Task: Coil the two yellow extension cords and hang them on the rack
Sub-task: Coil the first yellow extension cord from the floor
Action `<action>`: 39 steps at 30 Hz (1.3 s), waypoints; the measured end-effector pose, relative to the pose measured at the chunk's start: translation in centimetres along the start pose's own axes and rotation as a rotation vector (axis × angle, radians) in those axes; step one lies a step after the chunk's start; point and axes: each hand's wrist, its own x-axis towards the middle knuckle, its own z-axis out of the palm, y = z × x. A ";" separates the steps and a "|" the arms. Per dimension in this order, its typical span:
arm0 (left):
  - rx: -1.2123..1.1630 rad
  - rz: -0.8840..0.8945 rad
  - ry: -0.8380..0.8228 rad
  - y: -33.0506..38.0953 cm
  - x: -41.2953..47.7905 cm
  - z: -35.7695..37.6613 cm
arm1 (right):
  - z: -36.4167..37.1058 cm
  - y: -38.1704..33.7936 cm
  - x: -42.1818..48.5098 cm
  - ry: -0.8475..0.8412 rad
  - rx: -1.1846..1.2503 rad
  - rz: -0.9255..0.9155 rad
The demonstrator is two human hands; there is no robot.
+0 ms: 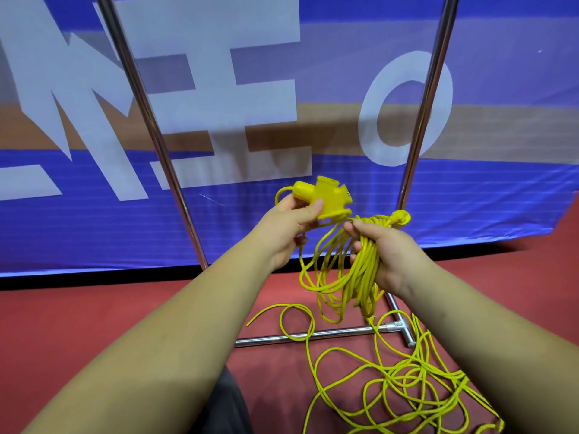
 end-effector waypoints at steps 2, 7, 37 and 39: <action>-0.051 -0.038 0.122 0.3 0.1 0.4 | -0.1 -0.1 0.1 0.040 -0.003 -0.004; 0.011 -0.023 0.185 -0.4 0.6 0.0 | 0.0 -0.3 0.2 0.020 -0.037 -0.044; 0.811 -0.458 -0.446 -4.3 -1.2 0.9 | 0.4 -0.3 -0.2 -0.041 -0.463 -0.300; 0.845 -0.371 -0.558 -4.2 -1.5 1.5 | 0.4 -0.9 -0.2 -0.045 -0.442 -0.304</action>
